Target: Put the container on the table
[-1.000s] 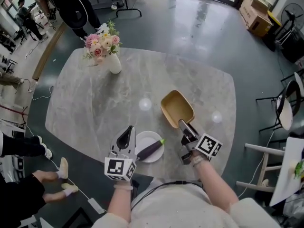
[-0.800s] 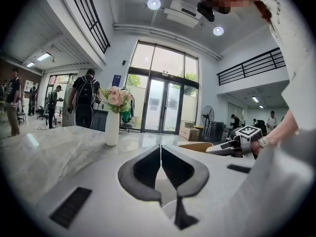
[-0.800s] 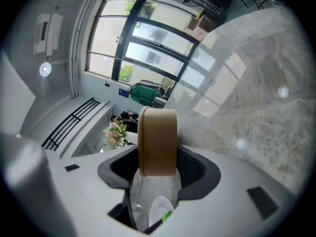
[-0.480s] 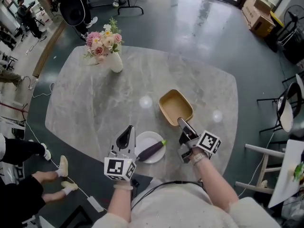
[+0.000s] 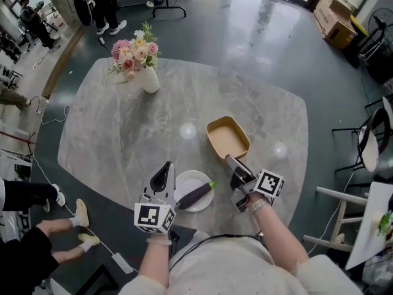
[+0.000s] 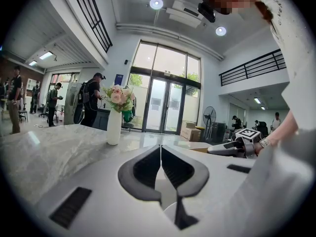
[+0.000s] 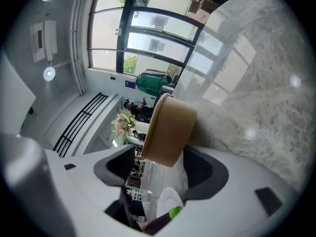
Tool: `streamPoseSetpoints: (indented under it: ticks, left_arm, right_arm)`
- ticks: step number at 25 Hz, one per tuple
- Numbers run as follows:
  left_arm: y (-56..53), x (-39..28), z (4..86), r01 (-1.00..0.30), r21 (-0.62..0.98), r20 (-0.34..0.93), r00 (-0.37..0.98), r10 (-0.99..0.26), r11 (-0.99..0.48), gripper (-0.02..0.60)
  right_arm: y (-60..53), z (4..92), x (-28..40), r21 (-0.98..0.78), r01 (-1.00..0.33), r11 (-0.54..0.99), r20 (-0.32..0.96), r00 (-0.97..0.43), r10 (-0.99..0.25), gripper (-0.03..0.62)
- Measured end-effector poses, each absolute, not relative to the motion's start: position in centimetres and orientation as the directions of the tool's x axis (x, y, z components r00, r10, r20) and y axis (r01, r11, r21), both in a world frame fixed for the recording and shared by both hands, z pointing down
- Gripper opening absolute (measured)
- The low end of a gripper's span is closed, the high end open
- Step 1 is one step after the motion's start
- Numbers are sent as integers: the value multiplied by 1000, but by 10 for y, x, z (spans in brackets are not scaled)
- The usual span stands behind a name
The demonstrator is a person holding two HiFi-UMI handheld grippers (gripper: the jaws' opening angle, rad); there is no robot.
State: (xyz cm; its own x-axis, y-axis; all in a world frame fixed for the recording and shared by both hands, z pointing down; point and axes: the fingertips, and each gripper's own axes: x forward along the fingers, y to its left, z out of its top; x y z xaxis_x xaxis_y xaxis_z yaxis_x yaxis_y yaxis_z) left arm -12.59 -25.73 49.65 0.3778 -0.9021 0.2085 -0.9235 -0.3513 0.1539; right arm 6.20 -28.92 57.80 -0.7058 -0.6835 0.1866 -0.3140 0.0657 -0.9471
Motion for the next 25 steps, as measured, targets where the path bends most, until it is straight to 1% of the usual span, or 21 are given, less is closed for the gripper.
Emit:
streamPoseSetpoints:
  ticks: [4,6,9,11,12,15,19,25]
  left_arm:
    - [-257,-127,497,-924,156,208,376,-903,-348,9]
    - [-256,-127,496,-925,158,208,374,-904,-346,9]
    - [-256,-127,495,-926,157,206,370,-906,-343,9]
    - [-255,-128,494,-927,156,206,368,-907,-341,9]
    - [-254,-129,494,-928,157,206,366,-907,-339,9]
    - [-254,-133,494,-930,162,208,358,-910,-329,9]
    - [-253,-135,494,-933,161,209,351,-913,-322,9]
    - [-252,-135,496,-935,161,218,345,-913,-315,9]
  right_arm:
    - [-277,571,42,-932,-319,170,164,-792,-588,339]
    - [-270,574,37,-909,-360,208,200,-817,-541,341]
    - [-264,588,38,-863,-452,225,300,-818,-490,341]
    - [-261,596,38,-835,-496,239,350,-814,-464,318]
    - [-260,598,38,-824,-510,246,366,-812,-456,296]
    - [-260,603,38,-810,-533,245,396,-804,-444,238]
    - [-258,610,39,-800,-555,226,429,-794,-431,191]
    - [-254,620,39,-759,-609,232,492,-769,-408,155]
